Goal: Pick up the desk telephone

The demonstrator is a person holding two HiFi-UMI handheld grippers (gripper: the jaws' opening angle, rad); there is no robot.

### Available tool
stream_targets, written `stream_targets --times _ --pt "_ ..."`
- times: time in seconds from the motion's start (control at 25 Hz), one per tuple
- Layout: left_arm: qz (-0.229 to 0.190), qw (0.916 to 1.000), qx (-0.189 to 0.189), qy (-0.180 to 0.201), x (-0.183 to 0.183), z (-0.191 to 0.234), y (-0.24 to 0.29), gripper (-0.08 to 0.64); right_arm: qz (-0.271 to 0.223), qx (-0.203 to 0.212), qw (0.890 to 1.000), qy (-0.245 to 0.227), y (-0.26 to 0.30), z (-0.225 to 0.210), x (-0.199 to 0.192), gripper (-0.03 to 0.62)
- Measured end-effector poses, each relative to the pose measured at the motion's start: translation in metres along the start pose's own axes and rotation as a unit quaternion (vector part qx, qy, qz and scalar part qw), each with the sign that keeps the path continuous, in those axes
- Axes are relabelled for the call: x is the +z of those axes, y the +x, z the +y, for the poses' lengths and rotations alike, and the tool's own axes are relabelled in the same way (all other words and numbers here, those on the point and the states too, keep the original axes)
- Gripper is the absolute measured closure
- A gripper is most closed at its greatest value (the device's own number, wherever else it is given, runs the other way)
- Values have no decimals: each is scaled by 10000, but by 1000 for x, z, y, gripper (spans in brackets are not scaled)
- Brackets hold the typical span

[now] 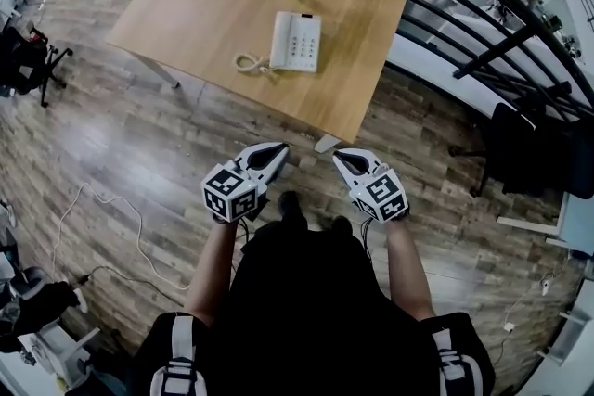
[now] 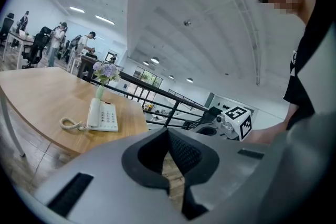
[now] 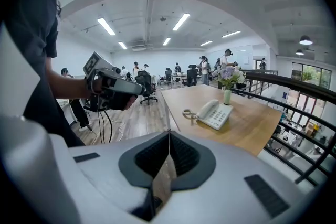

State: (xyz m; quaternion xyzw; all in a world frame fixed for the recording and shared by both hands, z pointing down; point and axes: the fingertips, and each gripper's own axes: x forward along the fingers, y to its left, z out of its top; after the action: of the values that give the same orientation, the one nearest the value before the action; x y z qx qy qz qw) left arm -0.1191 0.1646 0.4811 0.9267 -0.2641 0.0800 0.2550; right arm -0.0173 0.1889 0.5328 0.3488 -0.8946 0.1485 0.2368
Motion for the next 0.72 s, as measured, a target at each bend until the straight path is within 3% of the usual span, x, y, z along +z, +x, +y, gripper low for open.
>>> stream_targets --times 0.72 --pt "-51 9998 120 -134 1 39 -27 539 95 -142 9999 12 31 0 10 568"
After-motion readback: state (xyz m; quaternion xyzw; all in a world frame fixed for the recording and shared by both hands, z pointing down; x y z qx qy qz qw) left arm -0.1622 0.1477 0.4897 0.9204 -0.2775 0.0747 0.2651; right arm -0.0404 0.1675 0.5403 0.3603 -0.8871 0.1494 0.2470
